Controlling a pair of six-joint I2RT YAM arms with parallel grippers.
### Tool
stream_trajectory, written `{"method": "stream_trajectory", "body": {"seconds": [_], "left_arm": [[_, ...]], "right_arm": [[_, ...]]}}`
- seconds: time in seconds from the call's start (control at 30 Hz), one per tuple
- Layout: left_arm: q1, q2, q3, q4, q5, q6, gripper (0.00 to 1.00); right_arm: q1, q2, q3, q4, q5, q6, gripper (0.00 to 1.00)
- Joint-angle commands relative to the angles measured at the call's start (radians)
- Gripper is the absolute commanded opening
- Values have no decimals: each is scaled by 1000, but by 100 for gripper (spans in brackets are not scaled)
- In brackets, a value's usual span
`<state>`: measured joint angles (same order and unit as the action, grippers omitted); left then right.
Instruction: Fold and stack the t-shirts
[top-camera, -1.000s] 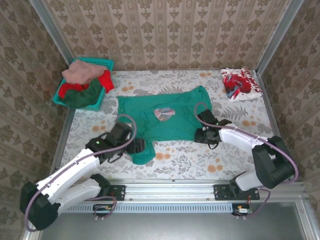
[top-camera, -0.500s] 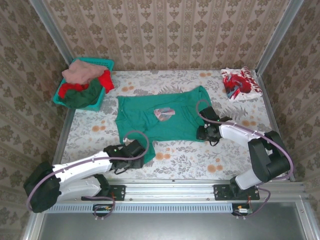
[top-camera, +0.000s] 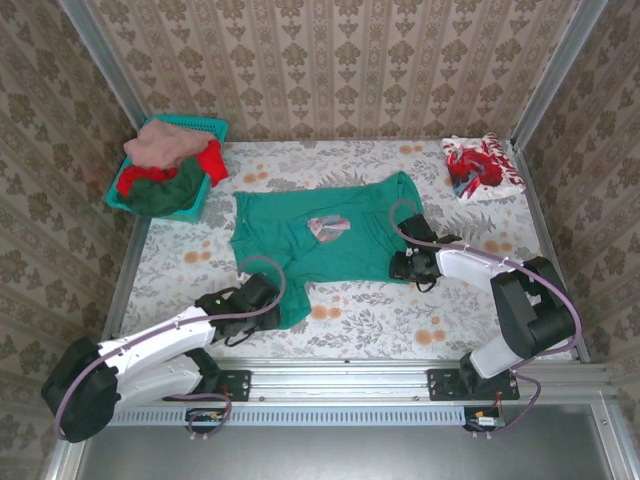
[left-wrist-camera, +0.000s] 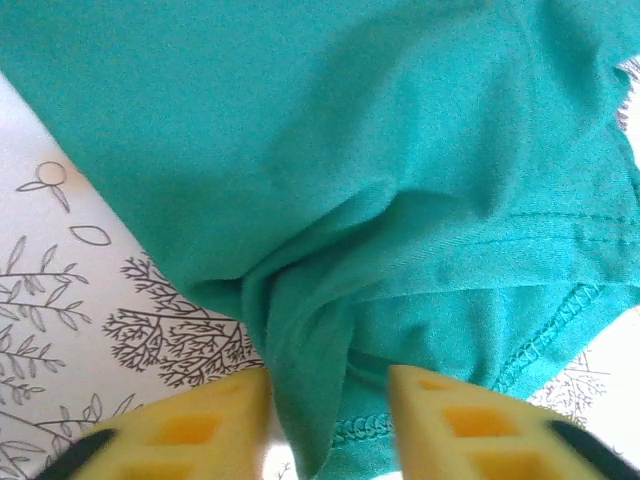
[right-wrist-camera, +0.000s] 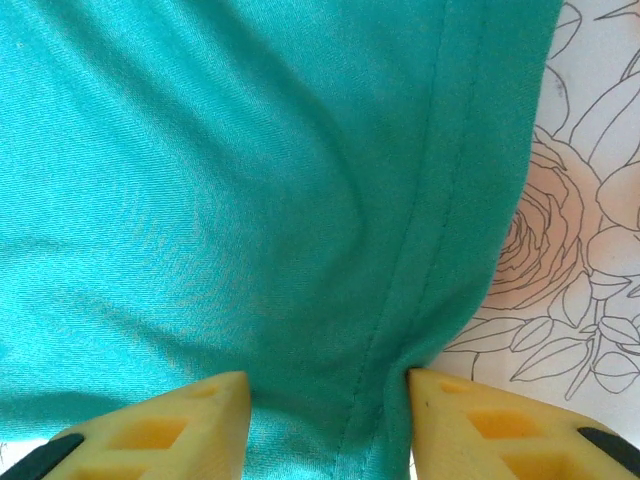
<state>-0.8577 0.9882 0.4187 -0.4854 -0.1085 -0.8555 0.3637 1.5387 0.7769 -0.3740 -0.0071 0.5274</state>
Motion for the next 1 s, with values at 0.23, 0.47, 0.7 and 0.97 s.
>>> {"method": "stream_trajectory", "body": {"seconds": [0.23, 0.47, 0.7, 0.97], "left_arm": [[-40, -195, -18, -164, -18, -33, 0], [-109, -285, -39, -134, 12, 21, 0], [-199, -287, -114, 41, 32, 74, 0], [-218, -431, -168, 28, 18, 38, 0]], "right_arm": [[2, -14, 0, -46, 34, 13, 45], [28, -25, -6, -63, 52, 40, 41], [40, 3, 10, -89, 84, 42, 38], [58, 0, 7, -102, 98, 52, 28]]}}
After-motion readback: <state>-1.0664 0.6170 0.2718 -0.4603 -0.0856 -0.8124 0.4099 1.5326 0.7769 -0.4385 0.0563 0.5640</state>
